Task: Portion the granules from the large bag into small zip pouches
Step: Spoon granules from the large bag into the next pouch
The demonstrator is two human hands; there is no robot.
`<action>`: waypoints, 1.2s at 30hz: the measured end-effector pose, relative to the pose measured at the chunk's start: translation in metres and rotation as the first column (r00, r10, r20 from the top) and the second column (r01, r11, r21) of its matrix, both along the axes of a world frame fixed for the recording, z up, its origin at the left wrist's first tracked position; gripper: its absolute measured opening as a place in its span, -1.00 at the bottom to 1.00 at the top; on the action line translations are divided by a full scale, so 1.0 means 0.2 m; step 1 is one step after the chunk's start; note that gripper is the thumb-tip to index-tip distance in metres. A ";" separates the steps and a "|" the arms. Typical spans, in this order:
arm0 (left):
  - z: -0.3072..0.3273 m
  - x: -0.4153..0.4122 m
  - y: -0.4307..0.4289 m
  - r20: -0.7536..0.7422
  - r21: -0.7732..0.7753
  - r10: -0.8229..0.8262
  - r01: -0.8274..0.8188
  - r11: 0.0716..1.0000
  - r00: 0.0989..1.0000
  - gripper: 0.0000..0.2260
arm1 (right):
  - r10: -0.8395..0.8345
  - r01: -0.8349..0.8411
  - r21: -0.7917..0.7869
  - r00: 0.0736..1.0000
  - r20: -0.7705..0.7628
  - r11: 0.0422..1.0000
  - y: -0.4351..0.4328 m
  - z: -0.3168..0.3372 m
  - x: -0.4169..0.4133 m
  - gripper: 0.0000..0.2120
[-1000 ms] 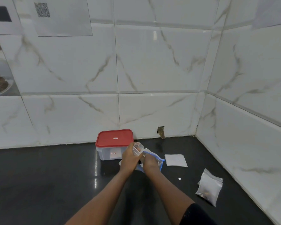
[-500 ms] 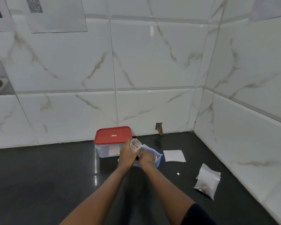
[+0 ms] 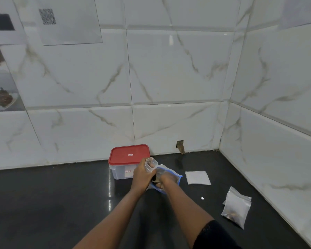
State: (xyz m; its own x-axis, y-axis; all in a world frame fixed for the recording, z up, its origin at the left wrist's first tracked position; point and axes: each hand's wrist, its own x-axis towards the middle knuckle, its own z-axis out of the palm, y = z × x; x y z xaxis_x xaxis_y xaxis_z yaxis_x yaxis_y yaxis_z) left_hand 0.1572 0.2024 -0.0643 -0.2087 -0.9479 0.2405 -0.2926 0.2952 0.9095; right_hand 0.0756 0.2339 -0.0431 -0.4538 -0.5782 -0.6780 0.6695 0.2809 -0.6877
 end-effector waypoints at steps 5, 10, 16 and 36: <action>0.01 0.02 0.00 0.007 -0.004 -0.011 0.011 1.000 1.000 -0.77 | 0.006 0.001 -0.086 0.997 0.082 0.996 0.04 0.07 0.02 -0.85; 0.00 0.01 -0.01 -0.004 -0.005 0.004 -0.004 1.000 1.000 -0.78 | 0.017 -0.011 -0.084 0.997 0.072 0.996 0.02 0.04 0.02 -0.85; -0.02 -0.05 -0.02 -0.009 0.010 0.027 -0.027 1.000 1.000 -0.76 | 0.024 -0.022 -0.121 1.000 0.016 0.992 0.05 0.03 0.01 -0.78; -0.04 -0.07 0.09 -0.036 0.033 0.034 -0.033 0.999 0.999 -0.70 | -0.122 0.108 -0.169 0.990 -0.073 0.980 0.15 -0.03 0.00 -0.66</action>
